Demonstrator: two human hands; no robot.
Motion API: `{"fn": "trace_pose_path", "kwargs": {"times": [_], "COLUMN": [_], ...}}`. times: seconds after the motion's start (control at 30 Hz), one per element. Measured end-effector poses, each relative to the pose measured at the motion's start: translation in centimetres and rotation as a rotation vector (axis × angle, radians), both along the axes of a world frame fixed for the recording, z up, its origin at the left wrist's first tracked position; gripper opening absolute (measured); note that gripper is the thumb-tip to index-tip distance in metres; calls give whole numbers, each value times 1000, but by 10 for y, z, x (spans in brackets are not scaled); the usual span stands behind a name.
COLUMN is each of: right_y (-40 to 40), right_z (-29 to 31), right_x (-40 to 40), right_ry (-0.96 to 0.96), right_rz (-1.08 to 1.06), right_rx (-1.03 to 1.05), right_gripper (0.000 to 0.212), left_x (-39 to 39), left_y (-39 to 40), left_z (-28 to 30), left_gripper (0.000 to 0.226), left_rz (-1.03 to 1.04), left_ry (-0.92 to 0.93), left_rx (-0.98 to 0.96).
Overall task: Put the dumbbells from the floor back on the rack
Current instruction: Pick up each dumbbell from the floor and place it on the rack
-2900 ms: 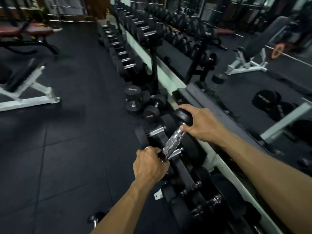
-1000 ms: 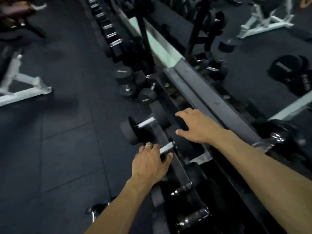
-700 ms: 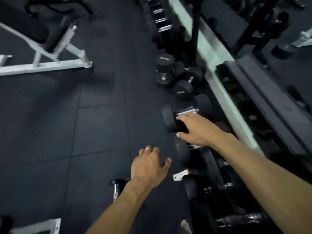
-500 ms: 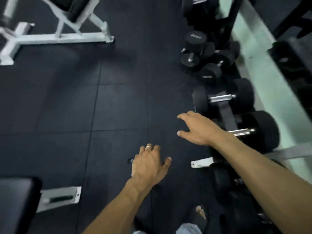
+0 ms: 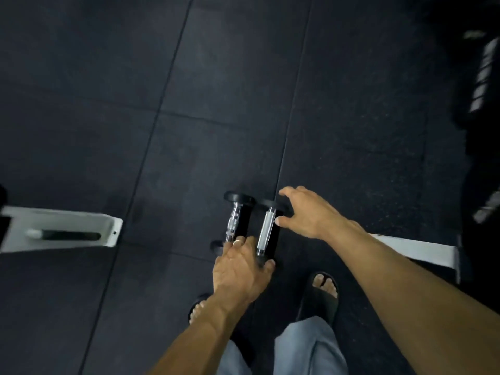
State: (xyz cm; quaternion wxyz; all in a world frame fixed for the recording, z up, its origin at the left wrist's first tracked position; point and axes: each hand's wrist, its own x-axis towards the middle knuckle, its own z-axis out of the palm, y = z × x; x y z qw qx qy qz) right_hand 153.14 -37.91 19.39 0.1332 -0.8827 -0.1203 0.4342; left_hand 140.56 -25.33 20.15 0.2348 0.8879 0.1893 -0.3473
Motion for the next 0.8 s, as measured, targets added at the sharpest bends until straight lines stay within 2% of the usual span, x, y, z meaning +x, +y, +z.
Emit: {"fn": "trace_pose_path", "kwargs": {"times": [0.2,0.37,0.53,0.67,0.8], "right_y": [-1,7,8,1,-6], "right_z": [-131,-209,-250,-260,-262], "right_x": [7,15,19,27,28], "right_ry": [22,-46,-49,28,9], "right_rz": [42,23,-32,-121,-123], "right_rx": [-35,-21,53,125,203], "right_gripper": [80,81,61,54,43], "left_x": [-11,-9,-9,-6,-6], "left_y": [-7,-18,-22,-28,-33], "left_z": [-143,-222,-259,-267,-268], "left_gripper": [72,77,70,60,58], "left_rz": [161,182,175,150,189], "left_ry": [-11,-29,-7,-16,-23], "left_rx": [-138,-163,-146,-57,-18]}}
